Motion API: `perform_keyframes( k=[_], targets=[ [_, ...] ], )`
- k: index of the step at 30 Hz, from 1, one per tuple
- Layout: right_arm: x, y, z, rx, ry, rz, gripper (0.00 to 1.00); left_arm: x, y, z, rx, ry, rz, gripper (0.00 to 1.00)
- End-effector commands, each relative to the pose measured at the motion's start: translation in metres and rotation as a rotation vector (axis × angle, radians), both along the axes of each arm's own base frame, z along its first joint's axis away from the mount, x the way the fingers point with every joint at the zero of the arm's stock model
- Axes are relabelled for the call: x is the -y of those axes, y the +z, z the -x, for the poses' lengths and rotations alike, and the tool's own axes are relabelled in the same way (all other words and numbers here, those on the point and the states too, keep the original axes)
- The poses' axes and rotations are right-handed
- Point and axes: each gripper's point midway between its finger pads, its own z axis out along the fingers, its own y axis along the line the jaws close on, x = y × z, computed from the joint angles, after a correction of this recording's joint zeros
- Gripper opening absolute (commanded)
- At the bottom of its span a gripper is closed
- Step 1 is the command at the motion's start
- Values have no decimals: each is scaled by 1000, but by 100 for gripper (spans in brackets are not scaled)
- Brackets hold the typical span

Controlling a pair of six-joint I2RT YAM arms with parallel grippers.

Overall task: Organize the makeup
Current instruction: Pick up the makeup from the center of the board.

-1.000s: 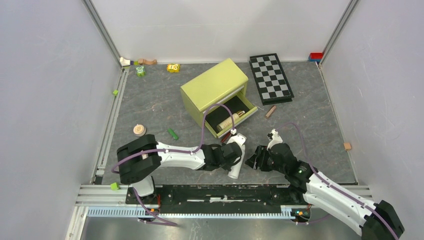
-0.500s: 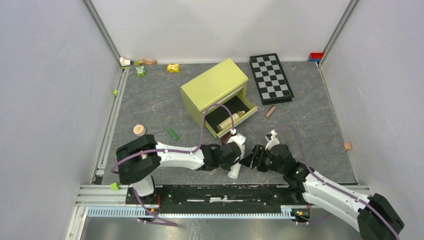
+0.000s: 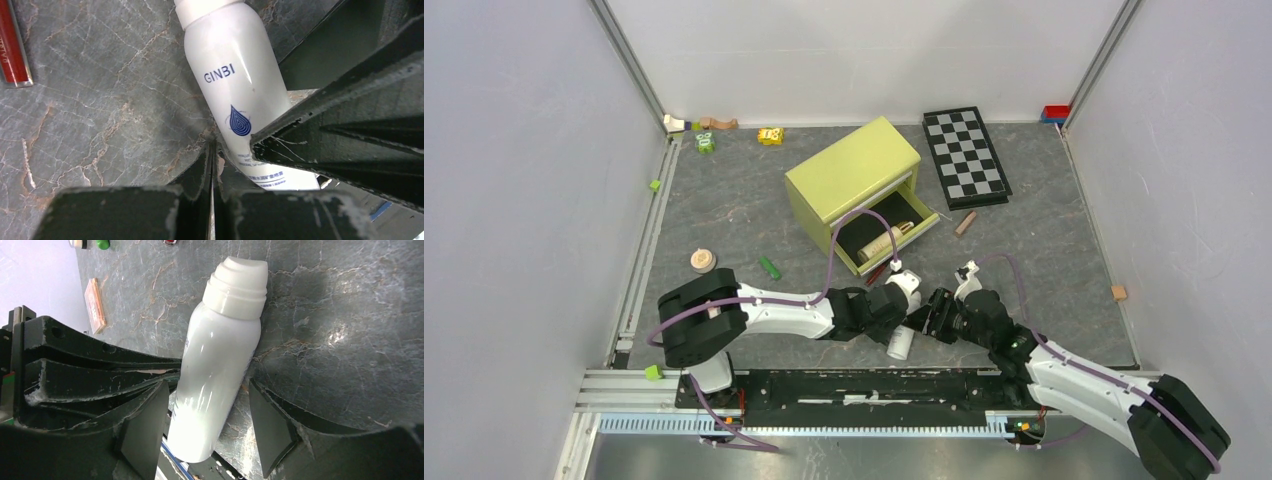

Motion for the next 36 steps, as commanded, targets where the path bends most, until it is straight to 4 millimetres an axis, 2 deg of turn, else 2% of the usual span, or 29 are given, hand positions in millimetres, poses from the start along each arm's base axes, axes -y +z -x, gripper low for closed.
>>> perform_keyframes(
  k=[1,14,25,27,28,31,36],
  targets=[
    [19,-39,17,-89,-19,76,65,1,-10,10,-21,-71,-31,2],
    [34,-63,23,-140,-26,192,66,4,-7,12,-20,-82,-13,2],
    [38,-65,20,-115,-8,243,51,3,-8,8,-1,-74,-24,2],
    [40,-63,17,-94,-11,254,45,-3,-6,3,18,-50,-35,2],
    [35,-51,7,-52,-20,242,42,-7,-5,0,29,-37,-43,2],
    [35,-32,-10,28,-54,244,37,-18,6,-10,45,0,-43,2],
    [38,-3,-32,131,-116,241,34,-32,50,-29,111,43,-12,6]
  ],
)
